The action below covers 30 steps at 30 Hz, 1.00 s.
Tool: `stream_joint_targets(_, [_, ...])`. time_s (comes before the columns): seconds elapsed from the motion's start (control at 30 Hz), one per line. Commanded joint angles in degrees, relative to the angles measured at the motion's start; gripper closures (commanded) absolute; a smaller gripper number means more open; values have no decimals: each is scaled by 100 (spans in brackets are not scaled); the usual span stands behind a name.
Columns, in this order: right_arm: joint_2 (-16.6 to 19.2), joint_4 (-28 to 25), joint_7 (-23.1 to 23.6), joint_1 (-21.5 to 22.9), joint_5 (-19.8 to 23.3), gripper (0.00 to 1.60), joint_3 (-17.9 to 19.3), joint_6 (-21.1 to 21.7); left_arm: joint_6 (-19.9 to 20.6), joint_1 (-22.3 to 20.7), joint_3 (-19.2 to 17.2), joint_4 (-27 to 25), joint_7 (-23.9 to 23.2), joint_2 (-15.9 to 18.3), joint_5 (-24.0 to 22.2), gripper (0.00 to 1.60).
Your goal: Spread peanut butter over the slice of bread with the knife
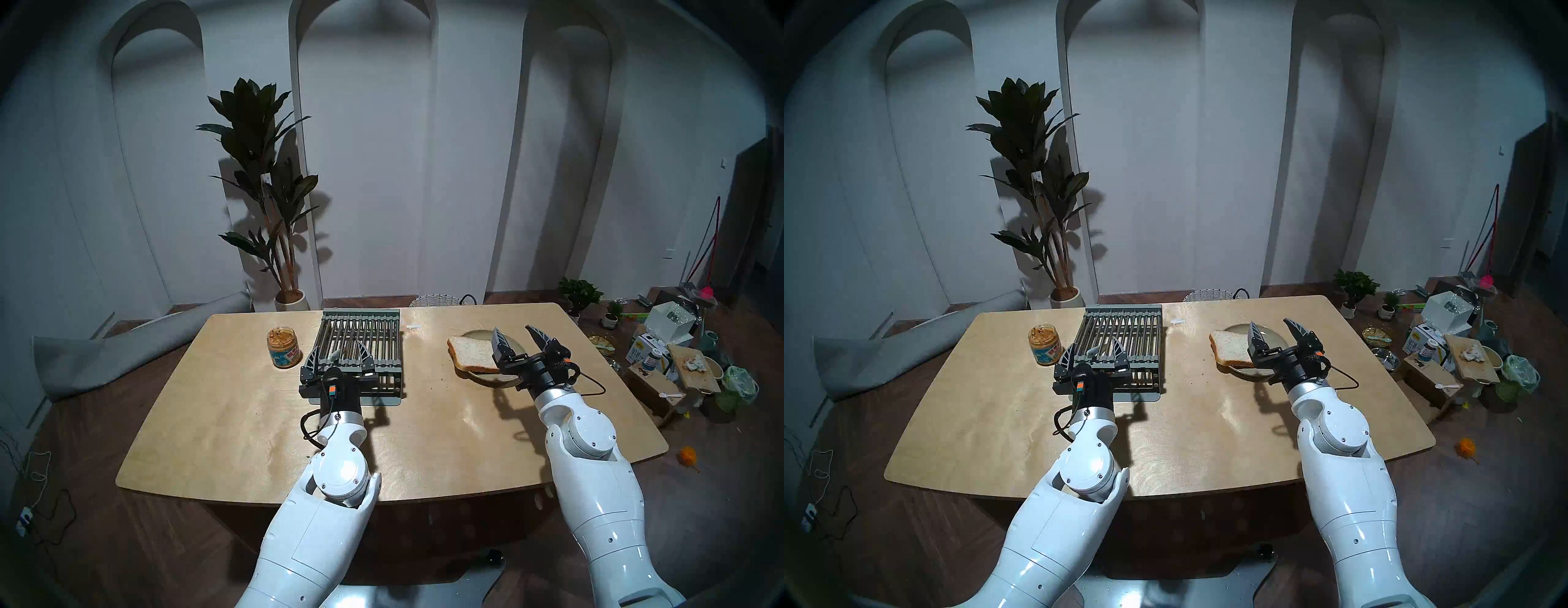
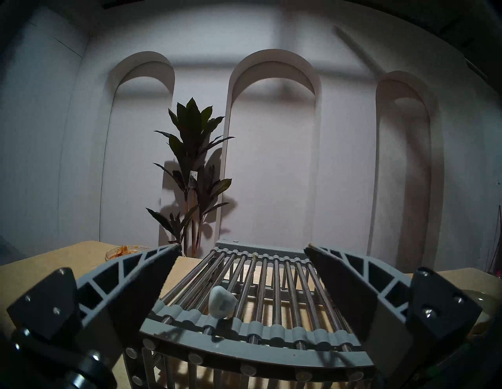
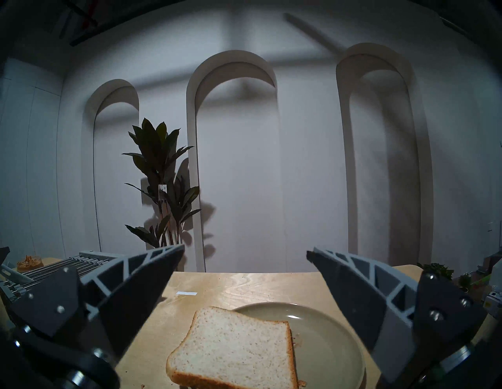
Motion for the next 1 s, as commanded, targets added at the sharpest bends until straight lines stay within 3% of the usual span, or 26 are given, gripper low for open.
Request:
stream_joint_targets(0.0, [-29,-227,-43,-26,-16,0,15,-78,115,-304,16,16,80,-61,-115,0])
stream_joint_targets(0.4, [-47,-311,-103,-135,4,0,48,-77,410,-344,-101,30,-145,-61,-592,0])
stream_joint_targets(0.97, [-33,-320,-121,-198,21,0,124,-70,220,-664,-45,602,-248,-89,-555,0])
